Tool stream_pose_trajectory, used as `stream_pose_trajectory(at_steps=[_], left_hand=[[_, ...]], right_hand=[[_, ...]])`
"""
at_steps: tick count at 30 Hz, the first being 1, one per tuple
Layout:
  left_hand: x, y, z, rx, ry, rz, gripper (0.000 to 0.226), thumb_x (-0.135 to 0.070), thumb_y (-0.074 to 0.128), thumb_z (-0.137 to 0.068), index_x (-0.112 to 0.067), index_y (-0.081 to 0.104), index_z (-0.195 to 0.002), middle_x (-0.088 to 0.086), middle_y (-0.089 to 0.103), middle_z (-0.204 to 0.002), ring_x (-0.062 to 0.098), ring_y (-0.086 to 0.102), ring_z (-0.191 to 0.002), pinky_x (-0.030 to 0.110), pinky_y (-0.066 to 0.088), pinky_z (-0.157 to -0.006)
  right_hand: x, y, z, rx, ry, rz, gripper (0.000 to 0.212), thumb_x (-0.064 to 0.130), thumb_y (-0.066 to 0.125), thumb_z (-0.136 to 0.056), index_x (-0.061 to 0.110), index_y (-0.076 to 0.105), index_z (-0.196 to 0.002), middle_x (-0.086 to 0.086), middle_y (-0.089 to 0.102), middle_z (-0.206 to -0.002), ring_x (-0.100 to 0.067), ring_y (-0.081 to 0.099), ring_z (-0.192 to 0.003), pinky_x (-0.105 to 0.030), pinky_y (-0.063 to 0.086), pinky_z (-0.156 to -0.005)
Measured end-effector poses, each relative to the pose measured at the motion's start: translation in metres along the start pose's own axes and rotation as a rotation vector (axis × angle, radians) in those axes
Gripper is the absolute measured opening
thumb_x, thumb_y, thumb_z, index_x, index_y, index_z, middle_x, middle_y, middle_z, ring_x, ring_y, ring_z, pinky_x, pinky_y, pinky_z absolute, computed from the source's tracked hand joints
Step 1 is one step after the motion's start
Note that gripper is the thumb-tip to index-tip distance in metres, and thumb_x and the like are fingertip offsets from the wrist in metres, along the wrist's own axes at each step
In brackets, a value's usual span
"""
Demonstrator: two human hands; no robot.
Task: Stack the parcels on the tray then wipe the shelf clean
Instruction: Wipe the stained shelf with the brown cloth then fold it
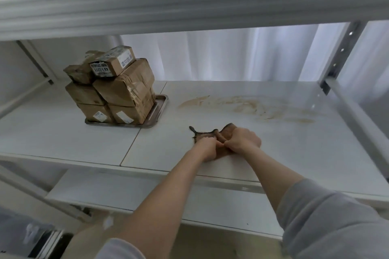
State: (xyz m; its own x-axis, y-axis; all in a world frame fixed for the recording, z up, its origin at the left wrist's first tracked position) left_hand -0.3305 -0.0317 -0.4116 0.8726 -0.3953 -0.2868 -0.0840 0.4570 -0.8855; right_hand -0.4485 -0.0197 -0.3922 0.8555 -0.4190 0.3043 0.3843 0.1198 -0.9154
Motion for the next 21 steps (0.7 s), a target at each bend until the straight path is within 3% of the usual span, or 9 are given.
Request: stream_pose_trajectory(at_steps=[3,8,12,16,21], left_hand=[[-0.035,0.017,0.005,0.044,0.079,-0.027,0.055,-0.005,0.038,-0.096,-0.033,0.041,-0.142,0.006,0.006,-0.161,0.035,0.011,-0.146,0.040,0.017,-0.119],[-0.018,0.016,0.020,0.039,0.004,0.001,0.059,-0.001,0.035,-0.097,-0.034,0.033,-0.146,0.004,0.004,-0.161,0.030,0.004,-0.148,0.039,0.012,-0.120],[0.039,-0.003,0.043,-0.034,-0.142,0.022,0.058,-0.003,0.037,-0.097,-0.032,0.029,-0.148,0.007,0.004,-0.161,0.030,0.004,-0.148,0.035,0.010,-0.119],[0.107,-0.014,0.061,-0.066,-0.294,0.065,0.060,-0.005,0.040,-0.096,-0.032,0.027,-0.148,0.010,0.003,-0.161,0.031,0.007,-0.147,0.038,0.015,-0.120],[0.171,-0.029,0.087,-0.139,-0.428,0.126,0.054,-0.015,0.044,-0.095,-0.030,0.034,-0.146,0.013,0.011,-0.159,0.030,0.017,-0.146,0.036,0.020,-0.118]], right_hand=[[-0.031,-0.008,0.006,-0.014,0.106,0.050,0.042,0.042,0.056,-0.084,0.019,0.058,-0.118,-0.005,0.058,-0.122,-0.029,0.050,-0.118,-0.034,0.043,-0.089],[-0.010,0.003,0.015,-0.011,0.089,0.107,0.051,0.038,0.056,-0.089,0.013,0.051,-0.133,-0.014,0.040,-0.141,-0.032,0.036,-0.127,-0.039,0.039,-0.099],[0.048,0.024,0.023,0.033,-0.106,0.070,0.052,0.040,0.057,-0.091,0.013,0.049,-0.134,-0.018,0.026,-0.149,-0.034,0.025,-0.137,-0.041,0.035,-0.105],[0.117,0.052,0.027,0.183,-0.295,0.037,0.050,0.036,0.057,-0.090,0.018,0.050,-0.136,-0.017,0.020,-0.151,-0.034,0.021,-0.140,-0.041,0.032,-0.108],[0.180,0.080,0.035,0.336,-0.482,0.063,0.054,0.054,0.052,-0.089,0.037,0.048,-0.139,-0.012,0.018,-0.153,-0.034,0.023,-0.139,-0.042,0.029,-0.110]])
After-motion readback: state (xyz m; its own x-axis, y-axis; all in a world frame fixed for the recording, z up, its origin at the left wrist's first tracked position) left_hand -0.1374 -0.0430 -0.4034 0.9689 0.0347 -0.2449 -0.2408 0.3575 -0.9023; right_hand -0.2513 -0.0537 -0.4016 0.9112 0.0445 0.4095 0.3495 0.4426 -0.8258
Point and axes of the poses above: each hand's wrist, its own z-axis away from the middle knuckle, its own y-axis out of the palm, x = y × z, the point moved 7 cm from there along -z, towards the middle knuckle
